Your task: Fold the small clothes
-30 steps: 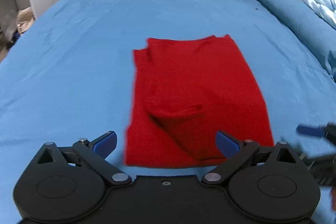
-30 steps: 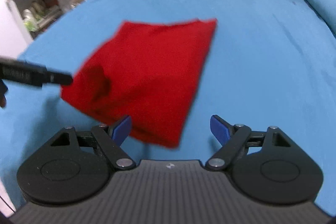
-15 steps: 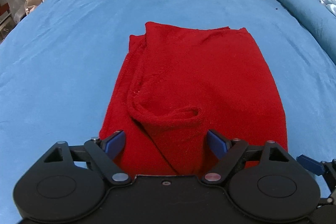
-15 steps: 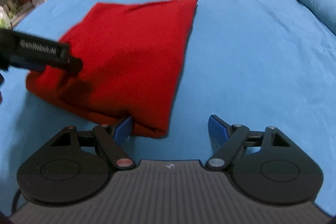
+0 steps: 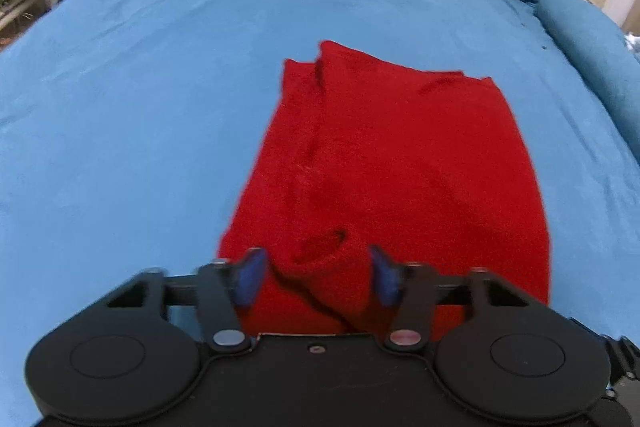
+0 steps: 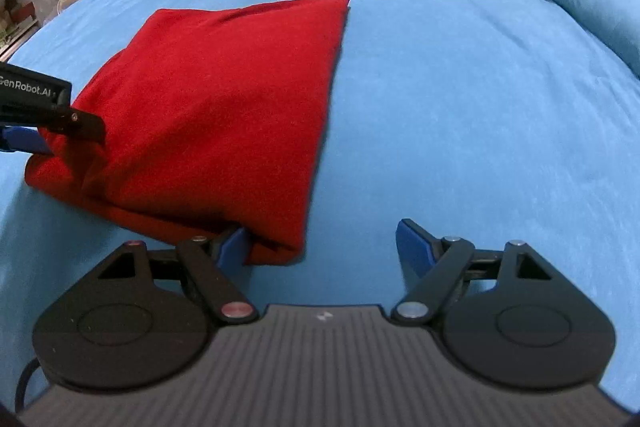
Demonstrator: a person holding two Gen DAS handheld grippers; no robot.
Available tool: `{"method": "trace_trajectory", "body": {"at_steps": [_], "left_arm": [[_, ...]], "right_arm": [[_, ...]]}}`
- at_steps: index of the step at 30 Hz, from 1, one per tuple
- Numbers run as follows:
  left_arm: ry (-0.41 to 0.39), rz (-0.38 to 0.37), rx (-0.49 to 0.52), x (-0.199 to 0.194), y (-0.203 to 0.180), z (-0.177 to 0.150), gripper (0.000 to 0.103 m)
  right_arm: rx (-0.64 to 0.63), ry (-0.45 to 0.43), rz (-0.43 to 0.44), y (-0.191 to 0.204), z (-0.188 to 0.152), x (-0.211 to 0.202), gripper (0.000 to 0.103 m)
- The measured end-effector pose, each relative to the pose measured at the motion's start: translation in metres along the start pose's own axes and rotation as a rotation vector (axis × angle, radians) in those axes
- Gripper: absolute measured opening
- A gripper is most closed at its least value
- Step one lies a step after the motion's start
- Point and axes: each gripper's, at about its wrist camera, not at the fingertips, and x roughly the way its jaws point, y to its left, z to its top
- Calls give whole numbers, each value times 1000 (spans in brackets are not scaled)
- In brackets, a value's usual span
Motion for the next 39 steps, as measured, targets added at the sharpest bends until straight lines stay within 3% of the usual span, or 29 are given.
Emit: {"method": "trace_trajectory", "body": {"at_steps": [2,3,4,6,9,11,13,15,17,20,23,24,25,28,33,39], "left_arm": [[4,-1,17,1,-6,1,38],[4,-1,22,1,-8,2,29],[4,-5,23,1,-9,3,10],[-24,-17,6,-6,-7,8,10],[-146,-23,13,-37,-3,15,9],[-186,-6,29,-51,0,13,9],[-179,48,59,-50,6,3,9],[-112,76,26,-31,18,-10,9],[-50,50,-25,-9,31,-21,12],[-65,14,-65,-3,41,-26,21],[-92,13,-83,-13,46,-26,45],[-104,53,-83,-17,48,-28,60],[-115,81,-84,-20,50,-31,66],[-84,75,-113,-17,63,-39,68],[-54,105,-34,-10,59,-36,68],[-127,89,5,-42,53,-15,67]], "right_arm": [[-10,-5,1,3,-1,0,94],[-10,-5,2,4,0,0,94],[-11,-5,3,5,1,0,93],[-14,-8,6,3,5,-1,92],[-23,-38,15,3,11,-13,92],[-36,-42,25,6,14,-17,92],[-53,-24,27,11,13,-14,92],[-72,-5,6,12,8,-7,92],[-64,27,-23,8,2,1,92],[-49,23,-3,-4,0,2,92],[-81,18,14,-9,0,0,92],[-85,19,23,-11,0,0,92],[-89,22,30,-13,0,0,92],[-92,36,54,-16,6,1,92],[-81,53,79,-15,9,1,94],[-80,32,158,-20,24,-30,94]]}}
